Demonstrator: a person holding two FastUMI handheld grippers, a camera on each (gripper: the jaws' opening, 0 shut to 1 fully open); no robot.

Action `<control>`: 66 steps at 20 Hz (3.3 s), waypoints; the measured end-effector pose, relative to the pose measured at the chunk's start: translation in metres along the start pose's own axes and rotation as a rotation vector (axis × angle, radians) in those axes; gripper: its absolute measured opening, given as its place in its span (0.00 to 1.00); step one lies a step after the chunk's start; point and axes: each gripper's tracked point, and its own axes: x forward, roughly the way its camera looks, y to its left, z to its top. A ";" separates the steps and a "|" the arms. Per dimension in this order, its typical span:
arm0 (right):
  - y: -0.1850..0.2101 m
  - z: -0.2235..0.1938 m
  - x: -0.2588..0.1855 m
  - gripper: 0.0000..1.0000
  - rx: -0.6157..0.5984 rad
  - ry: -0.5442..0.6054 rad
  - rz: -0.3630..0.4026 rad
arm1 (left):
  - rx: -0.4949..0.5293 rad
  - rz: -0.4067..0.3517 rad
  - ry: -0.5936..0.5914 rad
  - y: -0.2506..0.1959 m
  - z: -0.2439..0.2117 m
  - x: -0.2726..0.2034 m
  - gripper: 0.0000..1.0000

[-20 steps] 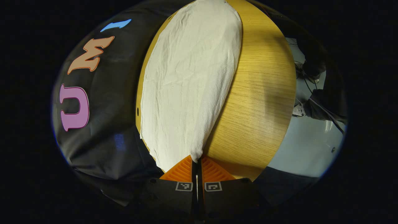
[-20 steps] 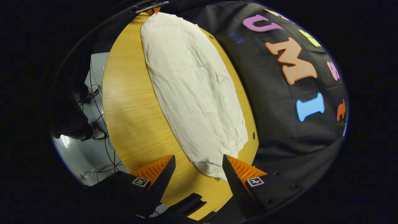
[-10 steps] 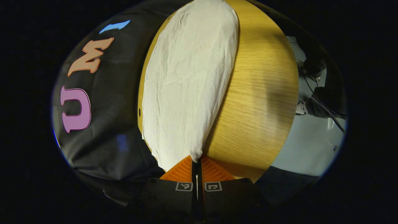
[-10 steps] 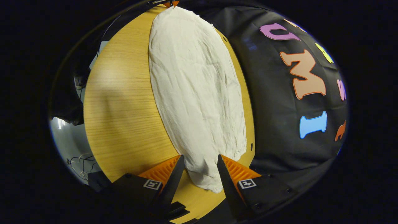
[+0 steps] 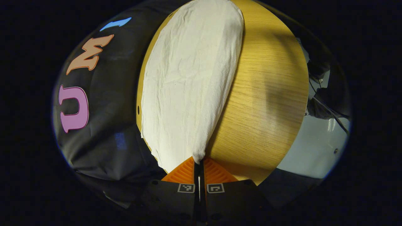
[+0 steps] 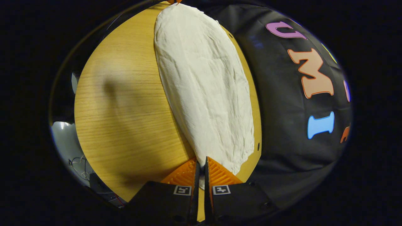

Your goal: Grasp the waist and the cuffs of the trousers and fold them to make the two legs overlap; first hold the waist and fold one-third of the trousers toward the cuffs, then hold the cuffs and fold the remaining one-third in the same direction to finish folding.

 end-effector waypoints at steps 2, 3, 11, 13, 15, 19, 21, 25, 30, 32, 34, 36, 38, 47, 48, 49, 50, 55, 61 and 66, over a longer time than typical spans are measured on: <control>-0.015 0.006 -0.007 0.10 0.005 -0.022 -0.031 | -0.034 0.038 0.015 0.013 0.002 -0.008 0.00; -0.023 0.006 -0.009 0.10 0.015 -0.032 -0.044 | -0.056 0.053 0.026 0.022 0.002 -0.011 0.00; -0.085 0.016 -0.014 0.10 0.085 -0.108 -0.132 | -0.153 0.194 0.087 0.091 0.018 -0.036 0.00; -0.100 0.021 -0.013 0.10 0.094 -0.107 -0.156 | -0.157 0.238 0.079 0.114 0.024 -0.044 0.00; -0.117 0.024 -0.011 0.10 0.120 -0.100 -0.187 | -0.178 0.264 0.066 0.136 0.024 -0.039 0.00; -0.148 0.033 -0.005 0.10 0.157 -0.069 -0.235 | -0.174 0.287 0.029 0.178 0.030 -0.026 0.00; -0.165 0.035 -0.001 0.10 0.171 -0.049 -0.260 | -0.188 0.304 0.002 0.198 0.035 -0.018 0.00; -0.196 0.044 0.011 0.10 0.201 -0.014 -0.302 | -0.211 0.319 -0.045 0.234 0.043 0.002 0.00; -0.223 0.056 0.039 0.10 0.230 0.017 -0.327 | -0.264 0.322 -0.084 0.266 0.050 0.030 0.00; -0.227 0.059 0.055 0.10 0.236 0.035 -0.331 | -0.290 0.322 -0.101 0.275 0.054 0.044 0.00; -0.232 0.062 0.071 0.10 0.241 0.059 -0.336 | -0.342 0.310 -0.127 0.283 0.060 0.063 0.00; -0.232 0.064 0.089 0.10 0.262 0.081 -0.339 | -0.395 0.294 -0.131 0.287 0.062 0.080 0.00; -0.231 0.067 0.109 0.07 0.310 0.111 -0.345 | -0.403 0.306 -0.119 0.293 0.063 0.096 0.00; -0.211 0.075 0.163 0.57 0.519 0.209 -0.343 | -0.538 0.257 -0.149 0.289 0.082 0.167 0.00; -0.215 0.072 0.159 0.78 0.537 0.216 -0.365 | -0.577 0.244 -0.177 0.287 0.087 0.168 0.33; -0.217 0.074 0.148 0.98 0.573 0.212 -0.379 | -0.613 0.248 -0.203 0.286 0.091 0.163 0.67; -0.218 0.072 0.143 0.98 0.593 0.208 -0.393 | -0.635 0.264 -0.208 0.289 0.091 0.160 1.00; -0.212 0.056 0.104 0.98 0.804 0.169 -0.425 | -0.814 0.309 -0.268 0.294 0.098 0.125 0.96; -0.187 0.010 0.089 0.98 1.141 0.170 -0.384 | -0.981 0.330 -0.356 0.283 0.127 0.057 0.96; -0.158 -0.025 0.088 0.98 1.450 0.199 -0.334 | -1.036 0.338 -0.410 0.275 0.162 0.017 0.96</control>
